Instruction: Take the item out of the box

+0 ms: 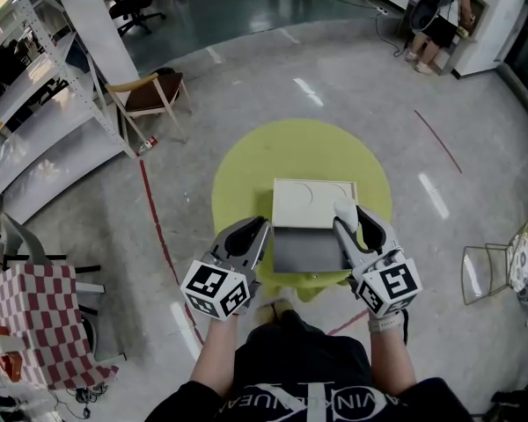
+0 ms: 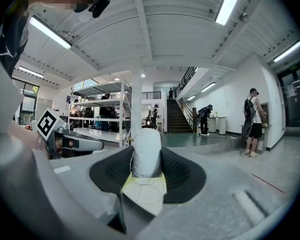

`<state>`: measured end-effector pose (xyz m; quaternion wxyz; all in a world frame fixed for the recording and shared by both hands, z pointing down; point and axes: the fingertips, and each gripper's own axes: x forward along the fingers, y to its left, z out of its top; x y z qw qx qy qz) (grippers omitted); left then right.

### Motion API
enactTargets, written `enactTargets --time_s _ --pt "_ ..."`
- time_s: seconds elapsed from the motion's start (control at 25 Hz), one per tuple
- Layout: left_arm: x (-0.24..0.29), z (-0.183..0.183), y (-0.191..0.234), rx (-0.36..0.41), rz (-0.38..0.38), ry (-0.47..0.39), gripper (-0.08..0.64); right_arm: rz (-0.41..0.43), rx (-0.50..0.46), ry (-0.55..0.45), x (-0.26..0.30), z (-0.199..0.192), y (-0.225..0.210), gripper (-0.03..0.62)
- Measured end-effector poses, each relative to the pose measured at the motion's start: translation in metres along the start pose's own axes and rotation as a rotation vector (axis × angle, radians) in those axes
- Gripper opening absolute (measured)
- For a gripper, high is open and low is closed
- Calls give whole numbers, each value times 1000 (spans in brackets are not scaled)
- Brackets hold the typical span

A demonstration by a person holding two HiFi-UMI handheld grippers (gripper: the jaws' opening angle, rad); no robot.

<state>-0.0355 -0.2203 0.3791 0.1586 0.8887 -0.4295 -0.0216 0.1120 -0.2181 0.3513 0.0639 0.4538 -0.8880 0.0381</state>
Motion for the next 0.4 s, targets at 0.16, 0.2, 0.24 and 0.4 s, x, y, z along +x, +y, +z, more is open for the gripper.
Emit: enactTargets --time_s 0.16,0.2,0.24,0.4 --pt "0 3 -1 2 -1 -7 34 -3 3 2 -1 0 0 169" --pt "0 4 -2 3 0 -8 34 -2 2 2 -2 1 0 169" --pt "0 5 -2 3 0 -9 33 1 0 2 -2 1 0 169" --pt "-3 5 1 3 5 -16 34 7 -4 0 0 1 4 169"
